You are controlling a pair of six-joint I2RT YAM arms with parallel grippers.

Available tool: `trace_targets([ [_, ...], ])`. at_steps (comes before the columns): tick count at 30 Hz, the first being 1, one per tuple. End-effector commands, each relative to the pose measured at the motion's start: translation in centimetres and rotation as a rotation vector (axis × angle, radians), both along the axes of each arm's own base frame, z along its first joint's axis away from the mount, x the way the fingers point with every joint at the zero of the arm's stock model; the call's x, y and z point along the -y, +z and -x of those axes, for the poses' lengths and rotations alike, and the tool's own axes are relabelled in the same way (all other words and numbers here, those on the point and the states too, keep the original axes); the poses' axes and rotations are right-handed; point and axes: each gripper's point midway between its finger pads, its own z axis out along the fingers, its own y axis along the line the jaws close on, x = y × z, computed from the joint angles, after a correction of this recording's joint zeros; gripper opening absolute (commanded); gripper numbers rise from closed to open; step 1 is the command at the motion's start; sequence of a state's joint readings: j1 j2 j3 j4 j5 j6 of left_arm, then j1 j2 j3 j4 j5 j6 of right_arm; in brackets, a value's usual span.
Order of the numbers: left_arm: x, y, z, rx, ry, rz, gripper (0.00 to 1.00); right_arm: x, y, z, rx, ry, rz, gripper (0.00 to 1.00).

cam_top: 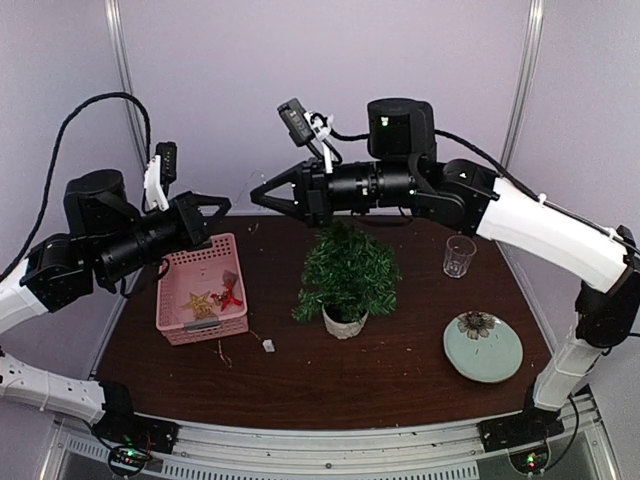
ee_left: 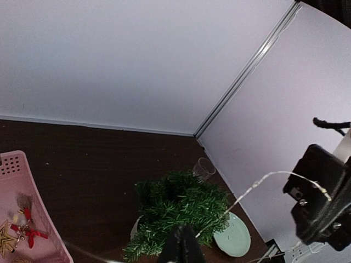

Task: Decorate the small christmas tree

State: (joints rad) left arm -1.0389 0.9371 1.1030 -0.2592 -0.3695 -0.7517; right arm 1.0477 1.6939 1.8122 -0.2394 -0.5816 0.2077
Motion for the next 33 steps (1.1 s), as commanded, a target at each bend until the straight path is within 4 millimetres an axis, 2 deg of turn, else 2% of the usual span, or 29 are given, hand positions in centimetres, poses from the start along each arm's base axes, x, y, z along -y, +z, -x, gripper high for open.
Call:
trace_targets([
  [1,-1.1,-2.7,-1.0,-0.053,0.078,-0.095,0.00,1.6,-0.5,1.0,-0.013,0.007,0.073,0.00],
  [3,-0.9,-3.1,-0.9,-0.048,0.059,-0.132,0.00,2.6,-0.7,1.6,-0.023,0.010,0.096,0.00],
  [6,2.4,-2.6,0.8,0.028,-0.147,-0.194,0.00,4.3,-0.8,2.4,-0.038,0.000,0.133,0.00],
  [8,3.8,-3.1,1.4,0.021,-0.231,-0.252,0.00,5.7,-1.7,2.6,-0.060,-0.026,0.194,0.00],
  [11,4.9,-4.0,1.6,0.012,-0.282,-0.293,0.00,7.6,-2.8,2.3,-0.088,-0.075,0.237,0.00],
  [16,5.5,-3.7,1.3,0.041,-0.289,-0.261,0.00,10.6,-3.8,1.2,-0.123,-0.160,0.270,0.00],
  [21,6.3,-4.2,-0.2,0.005,-0.274,-0.292,0.00,13.9,-4.7,-0.4,-0.103,-0.257,0.361,0.00],
  [24,7.7,-3.6,-1.1,0.019,-0.279,-0.286,0.00,15.6,-4.8,-1.7,-0.069,-0.326,0.414,0.00],
  [29,8.3,-2.4,-4.2,0.031,-0.197,-0.271,0.00,17.7,-4.6,-4.3,-0.062,-0.433,0.459,0.00],
  [33,8.5,-2.2,-6.5,0.034,-0.142,-0.284,0.00,19.1,-6.0,-6.4,-0.088,-0.528,0.525,0.00],
])
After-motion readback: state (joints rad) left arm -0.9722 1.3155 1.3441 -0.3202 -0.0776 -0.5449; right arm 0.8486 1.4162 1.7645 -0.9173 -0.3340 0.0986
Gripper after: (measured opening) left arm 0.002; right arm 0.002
